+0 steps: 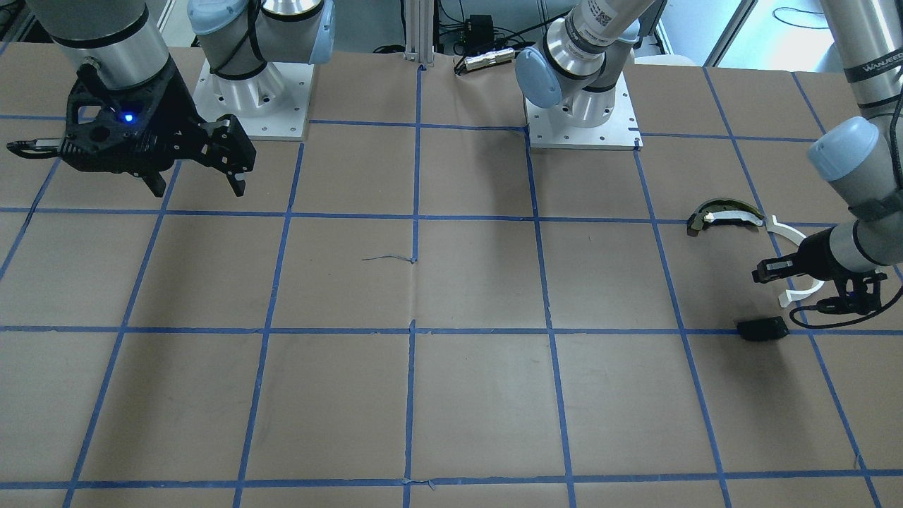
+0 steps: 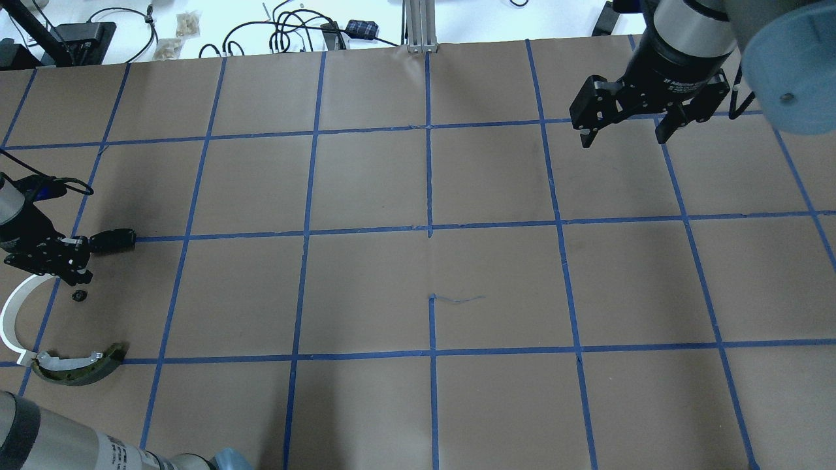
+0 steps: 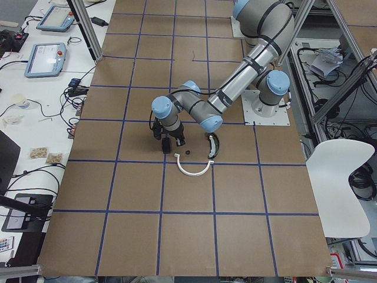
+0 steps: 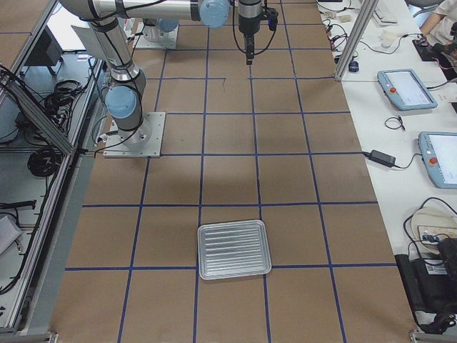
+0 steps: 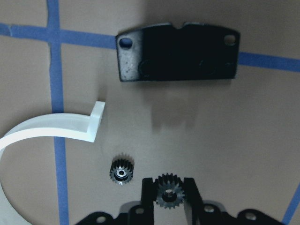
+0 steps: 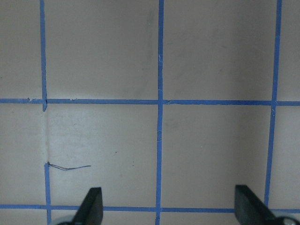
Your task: Place bearing gear from tray to pile
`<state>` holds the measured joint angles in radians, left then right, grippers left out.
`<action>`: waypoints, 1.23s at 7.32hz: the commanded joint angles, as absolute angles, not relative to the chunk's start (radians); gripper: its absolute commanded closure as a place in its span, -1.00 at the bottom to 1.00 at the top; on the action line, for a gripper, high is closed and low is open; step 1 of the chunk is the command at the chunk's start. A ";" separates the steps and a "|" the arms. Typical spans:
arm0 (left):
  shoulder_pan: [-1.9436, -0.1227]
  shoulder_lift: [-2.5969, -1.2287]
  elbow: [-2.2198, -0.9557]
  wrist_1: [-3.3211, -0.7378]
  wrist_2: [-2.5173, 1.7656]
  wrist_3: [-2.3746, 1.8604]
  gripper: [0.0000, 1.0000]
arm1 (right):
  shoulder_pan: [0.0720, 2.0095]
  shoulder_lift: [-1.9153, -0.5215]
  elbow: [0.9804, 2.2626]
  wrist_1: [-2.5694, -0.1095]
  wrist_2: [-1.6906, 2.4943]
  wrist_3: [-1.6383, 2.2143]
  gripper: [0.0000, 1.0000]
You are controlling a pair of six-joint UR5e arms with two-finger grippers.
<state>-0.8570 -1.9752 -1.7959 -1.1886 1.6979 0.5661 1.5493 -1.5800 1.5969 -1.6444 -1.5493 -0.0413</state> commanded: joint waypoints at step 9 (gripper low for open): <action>-0.850 -1.990 -1.786 -1.177 1.717 0.580 -0.70 | 1.549 -1.580 1.597 -1.644 -1.551 -0.041 -1.00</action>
